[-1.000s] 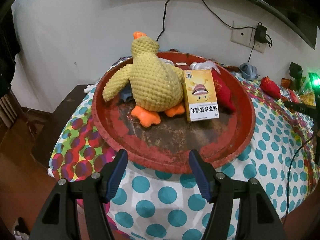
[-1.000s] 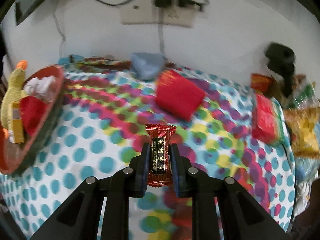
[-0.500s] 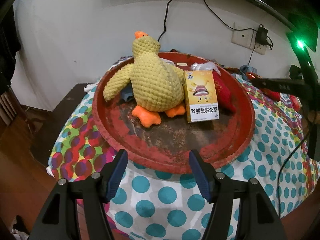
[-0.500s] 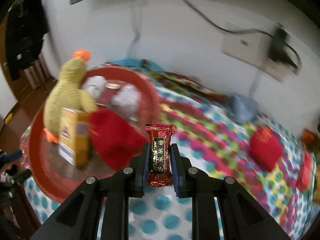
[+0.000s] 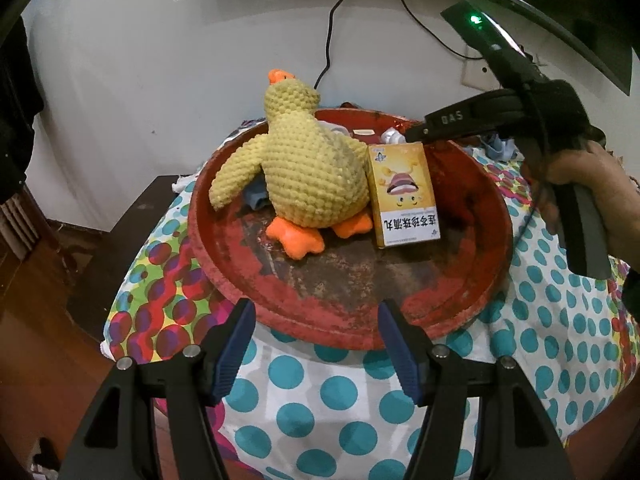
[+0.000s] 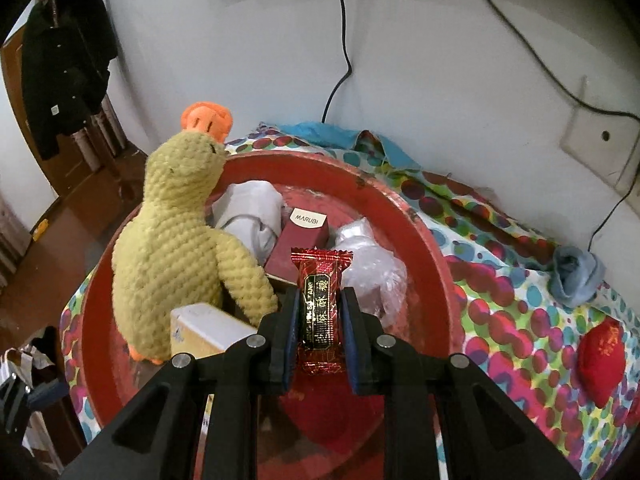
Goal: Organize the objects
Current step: 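Carry the red-wrapped candy bar over the tray and open the right gripper, then grasp the red cloth pouch on the table with the right gripper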
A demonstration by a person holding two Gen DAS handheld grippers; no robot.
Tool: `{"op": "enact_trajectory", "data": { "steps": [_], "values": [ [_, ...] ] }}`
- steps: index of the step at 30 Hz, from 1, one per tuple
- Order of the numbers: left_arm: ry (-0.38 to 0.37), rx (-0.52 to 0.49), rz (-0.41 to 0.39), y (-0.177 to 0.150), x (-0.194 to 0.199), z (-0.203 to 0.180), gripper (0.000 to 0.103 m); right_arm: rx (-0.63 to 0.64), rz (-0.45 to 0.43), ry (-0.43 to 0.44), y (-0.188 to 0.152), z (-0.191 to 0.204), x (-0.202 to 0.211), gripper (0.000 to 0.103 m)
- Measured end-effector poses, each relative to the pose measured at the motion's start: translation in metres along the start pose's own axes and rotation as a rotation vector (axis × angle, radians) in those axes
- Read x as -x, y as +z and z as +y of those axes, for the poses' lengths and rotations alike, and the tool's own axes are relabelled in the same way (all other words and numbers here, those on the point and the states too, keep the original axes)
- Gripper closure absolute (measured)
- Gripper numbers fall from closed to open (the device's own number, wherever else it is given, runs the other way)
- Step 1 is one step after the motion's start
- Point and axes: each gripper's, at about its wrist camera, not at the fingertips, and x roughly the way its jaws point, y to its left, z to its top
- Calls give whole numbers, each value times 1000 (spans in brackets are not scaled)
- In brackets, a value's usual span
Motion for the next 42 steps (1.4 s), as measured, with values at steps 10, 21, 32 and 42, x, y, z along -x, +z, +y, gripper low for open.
{"op": "enact_trajectory", "data": {
  "steps": [10,21,32,42],
  "values": [
    [-17,4,16,-4,-6,-1,38,-18,-64,-11,-5,-13,7,49],
    [-50,0,-5,-4,-2,-8,38,-132,-110,-239,-44,-128,57,41],
    [-52,-82,-32,-7,1,-26,38,-256,-22,-454,-87,-239,52,37],
    [-76,-137,-77,-2,8,-41,38,-242,-23,-457,-85,-264,16,33]
  ]
}}
